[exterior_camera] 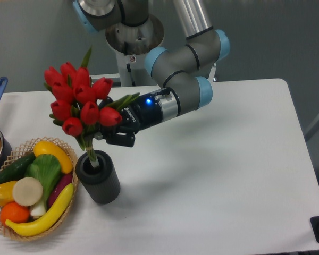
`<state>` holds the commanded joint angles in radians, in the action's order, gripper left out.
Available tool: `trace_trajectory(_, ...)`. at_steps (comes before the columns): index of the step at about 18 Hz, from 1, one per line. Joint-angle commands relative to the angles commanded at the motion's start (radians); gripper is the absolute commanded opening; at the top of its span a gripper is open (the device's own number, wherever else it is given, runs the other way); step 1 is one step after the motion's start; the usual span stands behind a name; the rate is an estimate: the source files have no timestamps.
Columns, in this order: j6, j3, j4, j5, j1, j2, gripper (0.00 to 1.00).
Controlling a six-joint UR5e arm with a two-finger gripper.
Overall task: Insert the flowers into the vase
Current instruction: 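Lower the tulip stems into the vase opening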
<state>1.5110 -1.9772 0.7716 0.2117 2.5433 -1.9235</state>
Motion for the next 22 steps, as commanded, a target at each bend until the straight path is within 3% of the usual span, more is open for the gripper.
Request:
trace_trajectory(15,0.081,-0.014,0.000,-0.041,-0.012,-0.120,0.21)
trace_trajectory(22,0.184,-0.046,0.000,-0.041,-0.012,-0.160,0.22)
